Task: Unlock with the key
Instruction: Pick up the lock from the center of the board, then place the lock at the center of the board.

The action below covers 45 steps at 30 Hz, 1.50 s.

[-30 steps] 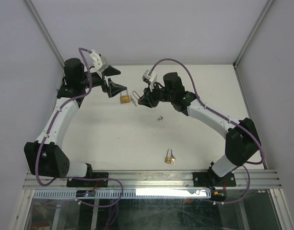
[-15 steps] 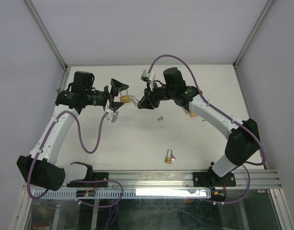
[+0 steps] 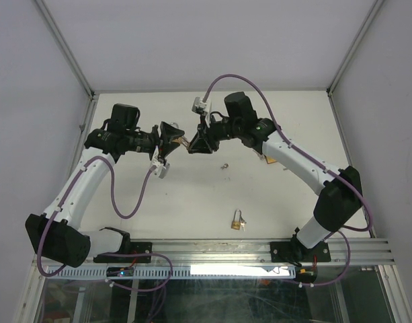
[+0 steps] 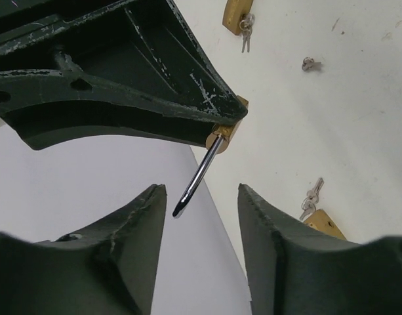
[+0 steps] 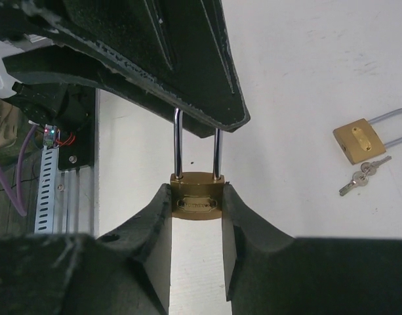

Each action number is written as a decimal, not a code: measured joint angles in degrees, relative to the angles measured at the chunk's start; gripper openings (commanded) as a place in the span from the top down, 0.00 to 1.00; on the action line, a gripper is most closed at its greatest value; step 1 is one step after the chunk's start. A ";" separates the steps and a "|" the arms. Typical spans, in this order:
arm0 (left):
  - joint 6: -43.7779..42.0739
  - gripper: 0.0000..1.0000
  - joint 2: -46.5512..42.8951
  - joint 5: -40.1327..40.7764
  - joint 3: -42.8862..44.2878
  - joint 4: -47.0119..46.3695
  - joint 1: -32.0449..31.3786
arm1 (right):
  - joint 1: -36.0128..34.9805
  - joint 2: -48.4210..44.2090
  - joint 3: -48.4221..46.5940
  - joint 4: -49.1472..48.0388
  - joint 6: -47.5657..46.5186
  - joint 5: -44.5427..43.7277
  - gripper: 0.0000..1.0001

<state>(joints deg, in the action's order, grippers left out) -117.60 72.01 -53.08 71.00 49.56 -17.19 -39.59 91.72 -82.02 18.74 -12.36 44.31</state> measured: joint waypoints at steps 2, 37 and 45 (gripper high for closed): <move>-0.28 0.70 0.07 0.31 0.00 -0.04 -0.02 | -0.04 0.04 0.00 0.50 -0.15 0.09 1.00; -1.75 1.00 -1.18 40.59 -2.34 13.68 -4.52 | 4.04 -5.75 9.25 -3.19 0.66 -13.86 0.00; 12.61 1.00 17.81 64.28 4.22 22.60 -13.88 | 4.90 -13.92 15.39 -6.21 0.66 -17.18 0.00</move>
<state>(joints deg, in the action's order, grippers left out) -104.99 89.82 11.20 75.22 72.16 -31.07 -34.70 77.80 -66.63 12.53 -11.70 27.14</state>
